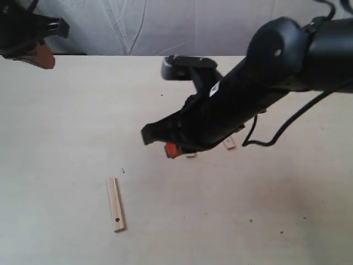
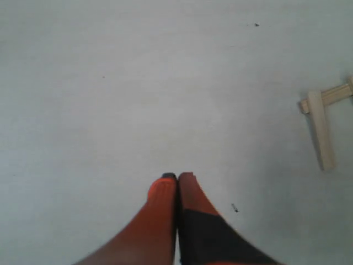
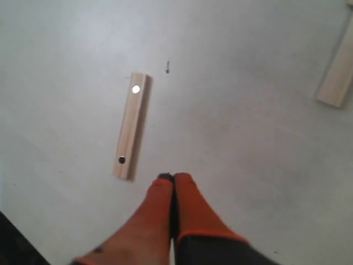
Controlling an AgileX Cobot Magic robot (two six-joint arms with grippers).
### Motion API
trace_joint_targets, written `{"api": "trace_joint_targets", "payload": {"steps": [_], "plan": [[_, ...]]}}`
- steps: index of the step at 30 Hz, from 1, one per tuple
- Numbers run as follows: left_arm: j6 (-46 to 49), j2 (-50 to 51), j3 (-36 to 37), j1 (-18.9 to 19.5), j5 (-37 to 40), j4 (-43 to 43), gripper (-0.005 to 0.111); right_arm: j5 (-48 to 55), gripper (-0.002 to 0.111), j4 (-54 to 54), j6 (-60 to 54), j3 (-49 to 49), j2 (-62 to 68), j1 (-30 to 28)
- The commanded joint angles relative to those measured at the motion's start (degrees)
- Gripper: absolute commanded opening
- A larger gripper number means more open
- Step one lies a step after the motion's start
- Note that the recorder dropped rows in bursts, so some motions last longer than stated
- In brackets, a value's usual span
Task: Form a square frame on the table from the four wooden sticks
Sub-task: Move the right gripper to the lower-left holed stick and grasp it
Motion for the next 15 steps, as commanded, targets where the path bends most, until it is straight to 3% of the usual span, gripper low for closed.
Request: {"api": "trace_joint_targets", "payload": {"steps": [1,6,12,15], "plan": [[0.97,-2.42,4.36,4.43,-0.49,1.86,0.000,-1.00,-0.001,-0.78,2.77,-1.74,4.12,5.23],[-0.46,-4.47,11.47,5.90,-7.26,2.43,0.000,2.28,-0.001,-6.57,8.54,-9.71,9.28,10.31],[-0.46,-4.68,17.75,5.90,-13.54,1.91,0.000,11.36,-0.001,-28.22,28.61,-21.75,16.28,17.20],[-0.46,-4.68,20.37,5.90,-16.65,0.66,0.000,12.51,-0.001,-30.65,32.39,-25.66,20.06,19.03]]}}
